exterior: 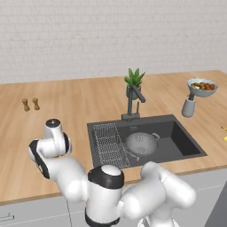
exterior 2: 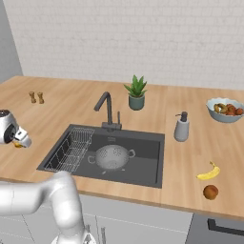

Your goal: Put the colander in the sink, put the banana, tangerine, peach in the colander, and turn on the sink faucet and pour water over the colander.

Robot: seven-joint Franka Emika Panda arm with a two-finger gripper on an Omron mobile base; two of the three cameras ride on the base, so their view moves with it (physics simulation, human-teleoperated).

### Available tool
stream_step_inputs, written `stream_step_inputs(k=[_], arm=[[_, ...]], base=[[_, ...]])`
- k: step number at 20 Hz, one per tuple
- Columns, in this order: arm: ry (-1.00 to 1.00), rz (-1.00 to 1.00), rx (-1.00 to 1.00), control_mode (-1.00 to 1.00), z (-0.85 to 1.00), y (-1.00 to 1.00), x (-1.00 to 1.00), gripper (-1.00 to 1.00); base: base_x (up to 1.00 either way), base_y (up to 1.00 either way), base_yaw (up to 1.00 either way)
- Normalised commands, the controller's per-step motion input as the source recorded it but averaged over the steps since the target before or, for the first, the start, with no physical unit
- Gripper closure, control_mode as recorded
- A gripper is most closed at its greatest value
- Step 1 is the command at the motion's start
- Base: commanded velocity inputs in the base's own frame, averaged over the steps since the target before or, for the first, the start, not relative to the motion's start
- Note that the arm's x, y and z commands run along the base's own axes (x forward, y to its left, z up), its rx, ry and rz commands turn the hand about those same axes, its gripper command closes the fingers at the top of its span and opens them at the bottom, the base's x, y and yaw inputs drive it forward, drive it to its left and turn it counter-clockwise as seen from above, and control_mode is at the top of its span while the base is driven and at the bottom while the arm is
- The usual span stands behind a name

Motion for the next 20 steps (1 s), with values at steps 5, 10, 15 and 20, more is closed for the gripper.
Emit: stream_step_inputs(k=[5,10,15,20], arm=[[0.10,0.00,-0.15,-1.00,-0.70,0.25,0.23,1.00],[0.04,-0.01,-0.11,-1.00,-0.75,-0.06,0.05,1.00],[-0.06,-0.19,0.03,-1.00,-0.36,-0.85,-0.35,1.00],[-0.25,-0.12,0.28,-1.00,0.32,-1.00,-0.74,1.00]], base=[[0.00,0.00,0.00],[0.00,0.00,0.00],[0.00,0.00,0.00],[0.00,0.00,0.00]])
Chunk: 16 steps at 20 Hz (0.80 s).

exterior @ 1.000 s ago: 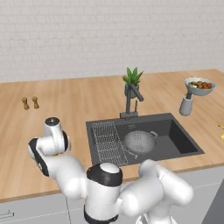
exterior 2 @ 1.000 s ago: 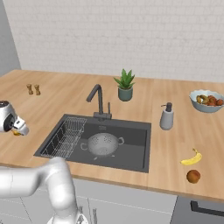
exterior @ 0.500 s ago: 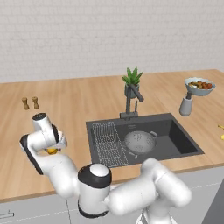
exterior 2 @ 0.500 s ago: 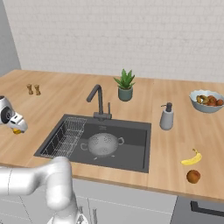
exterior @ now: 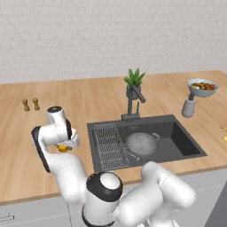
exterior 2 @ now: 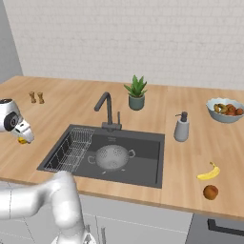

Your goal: Put the colander in the sink, put the banana, tangerine, peach in the colander, and turn on the sink faucet and pour water over the colander.

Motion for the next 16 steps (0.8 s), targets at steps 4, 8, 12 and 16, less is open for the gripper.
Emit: stream_step_inputs(k=[4,8,12,16], arm=[[-0.39,-0.09,0.37,-1.00,0.81,-1.00,-0.60,1.00],[-0.31,-0.18,0.31,-1.00,0.68,-1.00,-0.27,1.00],[-0.08,-0.27,0.29,-1.00,0.66,-1.00,-0.13,1.00],[0.01,-0.36,0.28,-1.00,0.47,-1.00,0.00,1.00]], base=[[0.00,0.00,0.00],[0.00,0.00,0.00],[0.00,0.00,0.00],[0.00,0.00,0.00]])
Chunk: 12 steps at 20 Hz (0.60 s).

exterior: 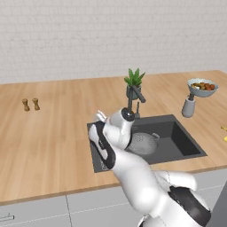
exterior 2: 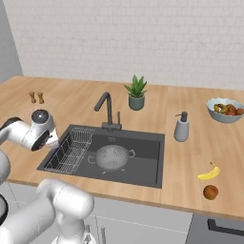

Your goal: Put the colander in the sink, put the banana, tangerine, peach in the colander, and turn on the sink faucet and pour water over the colander.

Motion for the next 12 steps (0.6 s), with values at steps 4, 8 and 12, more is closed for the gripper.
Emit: stream_step_inputs(k=[4,8,12], arm=[[0.15,-0.36,0.27,-1.00,0.23,-1.00,-0.09,1.00],[0.21,-0.35,0.24,-1.00,0.07,-1.00,-0.06,1.00],[0.38,-0.37,0.15,-1.00,0.00,-1.00,0.00,1.00]], base=[[0.00,0.00,0.00],[0.00,0.00,0.00],[0.00,0.00,0.00]])
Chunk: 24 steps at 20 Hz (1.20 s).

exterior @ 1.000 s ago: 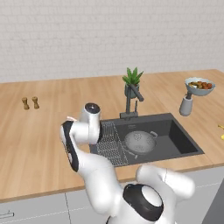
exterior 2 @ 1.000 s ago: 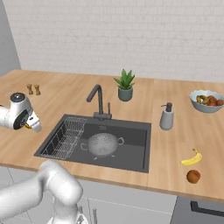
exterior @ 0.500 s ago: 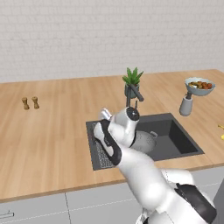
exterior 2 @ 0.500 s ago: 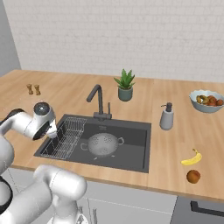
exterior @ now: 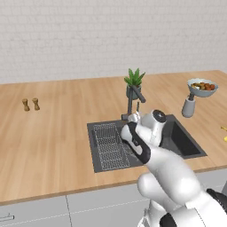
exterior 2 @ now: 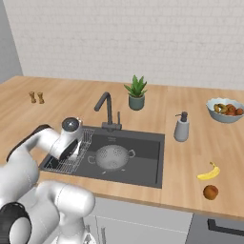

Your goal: Put the colander in the sink, put the banana, tangerine, peach in the colander, and turn on the sink faucet and pour water over the colander.

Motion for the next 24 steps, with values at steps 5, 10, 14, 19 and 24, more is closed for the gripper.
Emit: stream_step_inputs(k=[5,10,14,19,24], arm=[[0.46,-0.35,0.17,-1.00,0.00,-1.00,0.00,1.00],[0.26,-0.13,0.30,-1.00,0.00,-1.00,0.02,1.00],[0.02,0.11,0.44,-1.00,0.02,-1.00,0.11,1.00],[0.00,0.20,0.23,-1.00,0.00,-0.65,0.59,1.00],[0.01,0.08,0.05,-1.00,-0.02,-0.07,0.89,1.00]], base=[[0.00,0.00,0.00],[0.00,0.00,0.00],[0.00,0.00,0.00],[0.00,0.00,0.00],[0.00,0.00,0.00]])
